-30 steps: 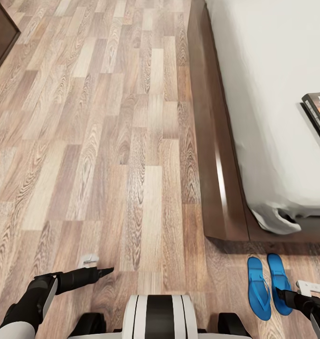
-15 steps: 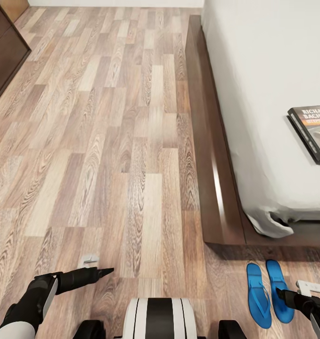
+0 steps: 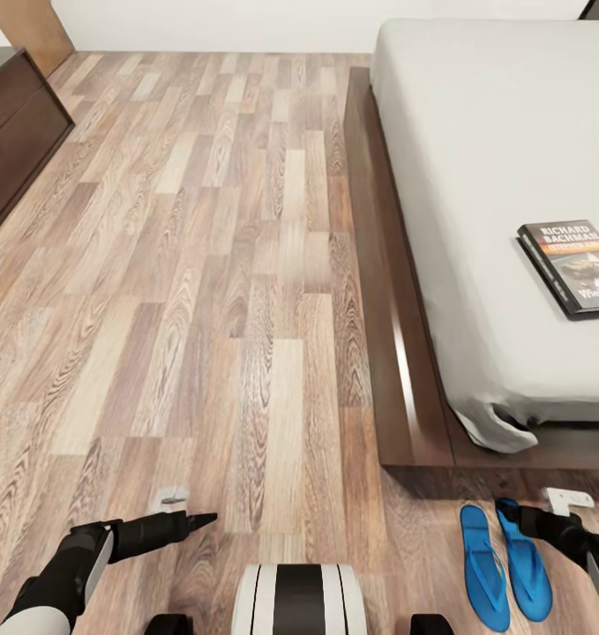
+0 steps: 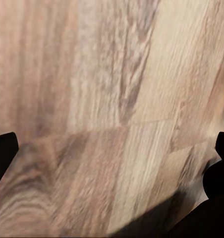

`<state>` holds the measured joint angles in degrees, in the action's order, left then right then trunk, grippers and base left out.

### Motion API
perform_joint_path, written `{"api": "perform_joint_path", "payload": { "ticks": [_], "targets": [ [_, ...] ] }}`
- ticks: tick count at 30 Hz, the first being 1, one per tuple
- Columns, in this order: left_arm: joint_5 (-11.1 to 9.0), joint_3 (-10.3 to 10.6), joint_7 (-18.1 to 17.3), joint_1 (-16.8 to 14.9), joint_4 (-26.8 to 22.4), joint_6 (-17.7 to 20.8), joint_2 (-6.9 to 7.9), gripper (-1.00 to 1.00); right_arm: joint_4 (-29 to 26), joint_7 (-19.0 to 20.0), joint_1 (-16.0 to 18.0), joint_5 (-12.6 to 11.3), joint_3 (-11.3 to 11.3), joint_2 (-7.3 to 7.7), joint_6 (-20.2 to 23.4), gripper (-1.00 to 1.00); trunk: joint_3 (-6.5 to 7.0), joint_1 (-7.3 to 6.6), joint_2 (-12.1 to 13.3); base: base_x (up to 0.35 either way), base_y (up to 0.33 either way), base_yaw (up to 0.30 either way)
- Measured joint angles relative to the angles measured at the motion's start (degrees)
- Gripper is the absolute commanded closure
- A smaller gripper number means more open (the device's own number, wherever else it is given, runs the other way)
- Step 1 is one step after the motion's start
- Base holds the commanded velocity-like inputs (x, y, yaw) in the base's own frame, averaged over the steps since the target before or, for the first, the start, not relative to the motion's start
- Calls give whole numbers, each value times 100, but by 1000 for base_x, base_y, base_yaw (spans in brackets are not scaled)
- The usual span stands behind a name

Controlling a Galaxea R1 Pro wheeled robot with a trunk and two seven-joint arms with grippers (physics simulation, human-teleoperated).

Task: In the bedroom, move the book from the bed onto either nightstand, and place the two sandals side by side next to the bed.

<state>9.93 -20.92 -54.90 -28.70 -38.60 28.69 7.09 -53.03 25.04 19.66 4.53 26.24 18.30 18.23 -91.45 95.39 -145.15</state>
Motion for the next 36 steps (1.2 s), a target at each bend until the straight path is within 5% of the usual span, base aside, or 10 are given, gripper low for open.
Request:
{"api": "perform_joint_path", "payload": {
  "ticks": [4,8,11,13,15,22,25,29,36],
  "targets": [
    [-7,-8,-11,19,41,-33,1,-100,-29,1786,-1,-208,11,22,580,-100,89,-10,5,0,0,0],
    [-5,-164,-19,136,82,-90,21,-100,-9,2515,-1,-246,14,17,1031,-100,177,-21,11,0,0,0],
    [3,-579,-21,249,401,-400,41,-100,140,2652,-2,-250,14,6,1113,-100,244,-28,15,0,0,0],
    [22,-1079,-22,290,842,-953,49,-100,589,2694,-3,-255,12,2,1135,-100,288,-33,17,0,0,0],
    [31,-1283,-22,302,1075,-1304,51,-100,1075,2705,-4,-263,9,1,1135,-100,332,-38,20,0,0,0],
    [51,-1419,-11,308,1475,-1592,45,-100,2588,2702,-5,-241,-12,1,884,-100,487,-57,29,0,0,0],
    [59,-1425,-10,308,1617,-1754,43,-100,3063,2687,-7,-243,-17,-6,71,-100,554,-64,33,0,0,0],
    [60,-1434,-9,308,1668,-1877,56,-100,3270,2690,-5,-261,-22,-14,-1059,-100,643,-75,39,0,0,0],
    [61,-1436,-9,308,1675,-1901,60,-100,3308,2698,-3,-276,-23,-16,-1341,-100,798,-93,48,0,0,0]
  ]
}}
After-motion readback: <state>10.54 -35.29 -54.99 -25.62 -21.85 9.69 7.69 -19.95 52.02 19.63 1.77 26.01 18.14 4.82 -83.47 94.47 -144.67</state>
